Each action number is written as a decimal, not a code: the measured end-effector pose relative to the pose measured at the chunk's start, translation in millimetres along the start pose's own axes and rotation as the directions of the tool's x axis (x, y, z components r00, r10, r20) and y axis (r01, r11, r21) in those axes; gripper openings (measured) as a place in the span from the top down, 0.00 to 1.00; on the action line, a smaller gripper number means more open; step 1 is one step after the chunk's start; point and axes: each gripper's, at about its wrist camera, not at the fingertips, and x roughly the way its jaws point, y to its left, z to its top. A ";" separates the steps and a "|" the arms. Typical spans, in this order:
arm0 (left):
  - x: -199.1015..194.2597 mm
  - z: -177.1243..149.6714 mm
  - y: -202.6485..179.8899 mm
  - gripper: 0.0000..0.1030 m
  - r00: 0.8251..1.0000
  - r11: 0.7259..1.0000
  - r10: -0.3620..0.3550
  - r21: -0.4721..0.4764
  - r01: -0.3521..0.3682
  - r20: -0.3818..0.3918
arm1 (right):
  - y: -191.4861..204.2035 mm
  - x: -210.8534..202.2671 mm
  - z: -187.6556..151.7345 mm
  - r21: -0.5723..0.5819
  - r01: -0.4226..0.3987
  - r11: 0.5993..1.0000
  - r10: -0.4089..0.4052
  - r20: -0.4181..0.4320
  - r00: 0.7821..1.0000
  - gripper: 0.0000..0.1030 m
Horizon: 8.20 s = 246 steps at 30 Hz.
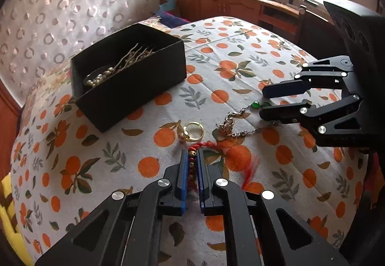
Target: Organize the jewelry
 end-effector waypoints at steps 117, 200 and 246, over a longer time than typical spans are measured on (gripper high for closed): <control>-32.1 54.7 73.5 0.67 0.966 0.965 0.080 -0.262 -0.014 0.244 | -0.7 2.4 67.3 -0.006 -0.108 0.994 0.108 0.079 0.991 0.77; -25.7 61.2 90.7 0.91 0.963 0.953 0.141 -0.294 -0.070 0.229 | -2.9 29.8 128.3 -0.051 -0.055 0.997 0.063 0.156 0.986 0.74; -141.8 -8.3 27.7 0.08 0.875 0.850 0.421 -0.441 -0.288 0.241 | 26.2 -110.8 40.5 0.182 0.082 0.980 -0.146 0.368 0.918 0.02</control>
